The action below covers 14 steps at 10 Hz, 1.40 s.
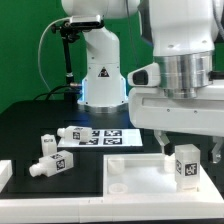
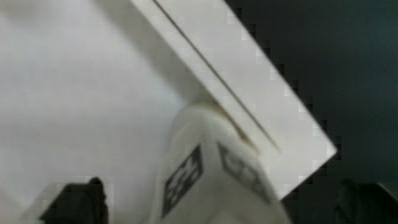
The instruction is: Assemble one leg
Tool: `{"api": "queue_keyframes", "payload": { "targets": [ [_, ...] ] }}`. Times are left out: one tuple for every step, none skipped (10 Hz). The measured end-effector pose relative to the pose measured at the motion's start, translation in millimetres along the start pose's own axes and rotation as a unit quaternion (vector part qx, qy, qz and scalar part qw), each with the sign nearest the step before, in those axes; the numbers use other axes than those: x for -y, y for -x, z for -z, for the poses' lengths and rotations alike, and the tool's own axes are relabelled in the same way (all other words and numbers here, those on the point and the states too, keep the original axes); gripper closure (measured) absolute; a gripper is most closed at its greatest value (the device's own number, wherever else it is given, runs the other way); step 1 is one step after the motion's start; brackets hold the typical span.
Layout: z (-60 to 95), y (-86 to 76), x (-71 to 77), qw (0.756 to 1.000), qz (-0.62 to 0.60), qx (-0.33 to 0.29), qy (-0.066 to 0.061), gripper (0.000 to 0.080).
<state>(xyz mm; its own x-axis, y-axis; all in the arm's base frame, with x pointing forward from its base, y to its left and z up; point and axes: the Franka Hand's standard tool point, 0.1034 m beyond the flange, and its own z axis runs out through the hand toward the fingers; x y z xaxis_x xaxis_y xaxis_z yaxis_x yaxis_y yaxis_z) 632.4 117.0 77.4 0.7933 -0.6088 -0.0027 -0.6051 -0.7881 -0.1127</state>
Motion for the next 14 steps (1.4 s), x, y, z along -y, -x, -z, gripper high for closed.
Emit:
{"api": "queue_keyframes", "payload": {
  "targets": [
    [0.0,-3.1,-2.2,0.999,0.032,-0.001,0.000,0.0155],
    [-0.1,-4.4,-3.6,0.998,0.056,-0.001,0.001,0.0150],
    [0.0,-5.0,-4.0,0.994,0.105,-0.002,0.004,0.0150],
    [2.6,-10.5,-1.0,0.971,0.240,-0.008,0.010,0.0150],
    [3.4,-15.3,-2.0,0.959,0.284,-0.010,0.010,0.0150],
    [2.9,-14.9,-2.2,0.961,0.275,-0.010,0.010,0.0150],
    [2.9,-14.9,-2.2,0.964,0.265,-0.010,0.010,0.0274],
    [3.0,-15.1,-2.4,0.965,0.263,-0.010,0.010,0.0414],
    [2.9,-14.6,-1.9,0.978,0.206,-0.010,0.008,0.0515],
    [2.8,-14.6,-1.9,0.985,0.171,-0.011,0.008,0.0515],
    [2.0,-14.2,-1.8,0.993,0.119,-0.011,0.008,0.0514],
    [1.6,-13.9,-1.6,0.999,0.045,-0.015,0.010,0.0514],
    [1.7,-13.9,-2.2,1.000,-0.015,-0.015,0.010,0.0514],
    [2.4,-14.7,-3.4,0.991,-0.133,-0.011,0.008,0.0514]
  ]
}}
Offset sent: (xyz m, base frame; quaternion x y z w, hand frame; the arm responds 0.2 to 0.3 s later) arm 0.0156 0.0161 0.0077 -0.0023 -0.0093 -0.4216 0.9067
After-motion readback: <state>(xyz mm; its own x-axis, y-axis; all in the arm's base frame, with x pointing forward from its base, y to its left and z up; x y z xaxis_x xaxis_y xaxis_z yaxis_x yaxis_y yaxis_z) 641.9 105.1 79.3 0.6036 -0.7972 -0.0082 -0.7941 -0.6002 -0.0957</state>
